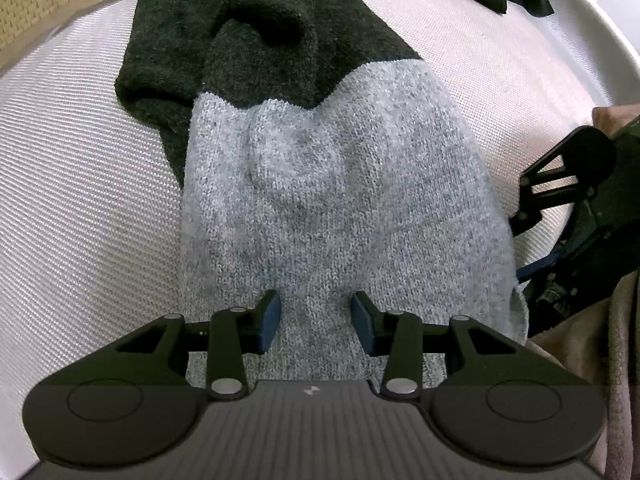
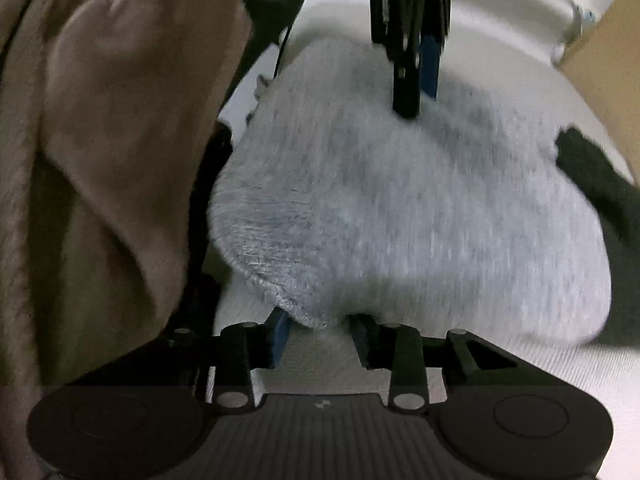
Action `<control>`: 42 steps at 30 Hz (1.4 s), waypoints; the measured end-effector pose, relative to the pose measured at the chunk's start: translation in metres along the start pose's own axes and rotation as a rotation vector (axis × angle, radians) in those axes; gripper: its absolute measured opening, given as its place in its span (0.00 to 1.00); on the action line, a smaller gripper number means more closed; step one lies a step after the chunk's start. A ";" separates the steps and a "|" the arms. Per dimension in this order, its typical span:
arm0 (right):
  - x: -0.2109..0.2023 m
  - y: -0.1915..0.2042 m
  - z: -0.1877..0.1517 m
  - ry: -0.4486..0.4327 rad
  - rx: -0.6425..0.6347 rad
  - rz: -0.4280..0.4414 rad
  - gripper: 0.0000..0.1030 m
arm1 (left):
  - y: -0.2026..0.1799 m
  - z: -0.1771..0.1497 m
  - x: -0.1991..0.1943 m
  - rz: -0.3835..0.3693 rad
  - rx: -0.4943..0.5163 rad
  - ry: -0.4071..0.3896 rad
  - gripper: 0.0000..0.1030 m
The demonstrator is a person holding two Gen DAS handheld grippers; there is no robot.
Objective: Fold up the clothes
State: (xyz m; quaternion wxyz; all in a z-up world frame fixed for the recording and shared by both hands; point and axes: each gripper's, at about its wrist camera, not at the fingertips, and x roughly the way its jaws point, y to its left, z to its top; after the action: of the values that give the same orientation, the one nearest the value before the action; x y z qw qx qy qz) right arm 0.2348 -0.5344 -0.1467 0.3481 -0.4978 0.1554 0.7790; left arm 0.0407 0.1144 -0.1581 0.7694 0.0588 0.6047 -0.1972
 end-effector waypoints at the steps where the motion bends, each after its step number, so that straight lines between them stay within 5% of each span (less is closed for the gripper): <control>1: 0.001 -0.001 0.004 -0.015 -0.005 -0.010 0.37 | 0.000 -0.001 0.000 0.000 0.000 0.000 0.43; 4: -0.002 -0.003 0.012 -0.063 0.002 -0.022 0.39 | 0.002 -0.004 0.001 -0.006 -0.007 -0.001 0.43; 6: 0.005 0.000 0.011 -0.021 -0.002 0.052 0.37 | 0.004 -0.006 0.001 -0.012 -0.014 -0.001 0.43; 7: 0.005 0.004 0.007 -0.027 0.004 0.073 0.34 | 0.004 -0.007 0.001 -0.014 -0.016 -0.001 0.43; 9: 0.002 0.007 -0.001 -0.054 0.029 0.169 0.00 | 0.004 -0.010 0.000 -0.014 -0.015 -0.004 0.43; 14: 0.012 0.032 -0.015 -0.027 0.057 0.204 0.00 | 0.005 -0.016 0.000 -0.021 -0.020 -0.004 0.44; 17: -0.005 0.030 -0.025 -0.097 0.098 0.063 0.04 | 0.004 -0.021 -0.002 -0.020 -0.017 -0.006 0.45; 20: -0.030 0.025 -0.029 -0.170 0.081 -0.085 0.39 | 0.003 -0.025 -0.002 -0.023 -0.019 -0.003 0.45; 22: -0.031 0.026 -0.028 -0.155 0.023 -0.151 0.39 | 0.004 -0.027 -0.002 -0.024 -0.021 0.001 0.45; 34: 0.026 0.014 0.009 -0.068 -0.197 -0.076 0.41 | -0.001 -0.051 -0.007 -0.013 -0.022 -0.001 0.46; 37: 0.025 0.009 0.010 -0.047 -0.145 -0.033 0.33 | -0.001 -0.058 -0.009 -0.017 -0.027 -0.004 0.46; 41: 0.019 0.011 0.000 -0.036 -0.096 0.018 0.02 | -0.001 -0.066 -0.010 -0.018 -0.028 -0.004 0.46; 42: 0.019 0.013 -0.004 -0.036 -0.081 0.039 0.00 | -0.001 -0.068 -0.010 -0.019 -0.029 -0.004 0.46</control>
State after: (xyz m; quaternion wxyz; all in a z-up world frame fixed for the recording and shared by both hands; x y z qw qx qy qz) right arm 0.2231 -0.5382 -0.1667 0.3151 -0.4944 0.1269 0.8001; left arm -0.0233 0.1386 -0.1663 0.7695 0.0418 0.6065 -0.1958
